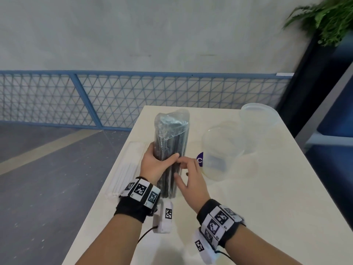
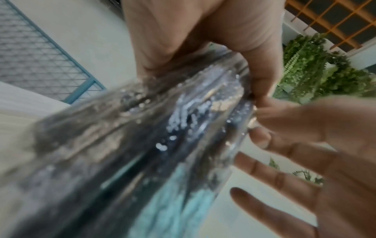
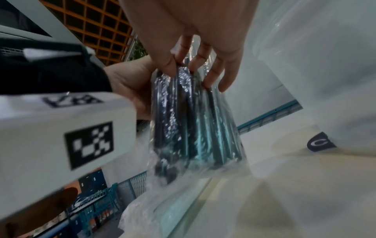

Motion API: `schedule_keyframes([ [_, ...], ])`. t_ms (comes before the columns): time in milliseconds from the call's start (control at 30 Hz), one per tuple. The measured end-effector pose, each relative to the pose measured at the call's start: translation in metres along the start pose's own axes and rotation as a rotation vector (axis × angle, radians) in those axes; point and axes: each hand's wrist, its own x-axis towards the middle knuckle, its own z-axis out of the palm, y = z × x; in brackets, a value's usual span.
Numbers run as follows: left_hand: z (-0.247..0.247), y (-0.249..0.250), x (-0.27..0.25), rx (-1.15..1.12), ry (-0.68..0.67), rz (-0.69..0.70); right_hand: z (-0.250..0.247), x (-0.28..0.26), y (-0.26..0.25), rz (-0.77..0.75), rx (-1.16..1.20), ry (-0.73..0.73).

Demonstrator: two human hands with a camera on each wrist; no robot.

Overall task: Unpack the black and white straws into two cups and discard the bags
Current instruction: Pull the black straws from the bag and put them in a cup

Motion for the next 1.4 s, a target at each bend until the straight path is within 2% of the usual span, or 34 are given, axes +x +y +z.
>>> schedule_keyframes([
  [167, -0.013, -0.001, -0.003, -0.083, -0.137, -0.061, -0.016, 0.025, -0.008, 0.036, 0.071, 0.121],
  [300, -0.015, -0.002, -0.007, -0.125, -0.236, -0.083, -0.031, 0.047, -0.01, 0.149, 0.227, 0.089],
  [467, -0.004, -0.003, -0.012, -0.155, -0.159, -0.036, -0.036, 0.047, -0.009, 0.185, 0.142, 0.03],
  [600, 0.001, -0.006, -0.013, -0.102, -0.119, -0.06, -0.041, 0.048, -0.015, 0.238, 0.247, 0.144],
  [733, 0.0, -0.009, -0.012, -0.07, -0.124, -0.087, -0.048, 0.057, -0.018, 0.288, 0.328, 0.171],
  [900, 0.003, -0.004, -0.012, -0.062, -0.165, -0.021, -0.058, 0.061, -0.019, 0.315, 0.377, 0.205],
  [1067, 0.008, -0.008, -0.012, -0.075, -0.182, -0.01, -0.059, 0.059, -0.016, 0.347, 0.411, 0.189],
  [1267, 0.008, -0.015, -0.006, -0.03, -0.156, -0.044, -0.061, 0.062, -0.018, 0.43, 0.447, 0.066],
  [1400, 0.007, -0.024, 0.001, -0.012, -0.144, -0.084, -0.061, 0.06, -0.022, 0.463, 0.515, 0.047],
])
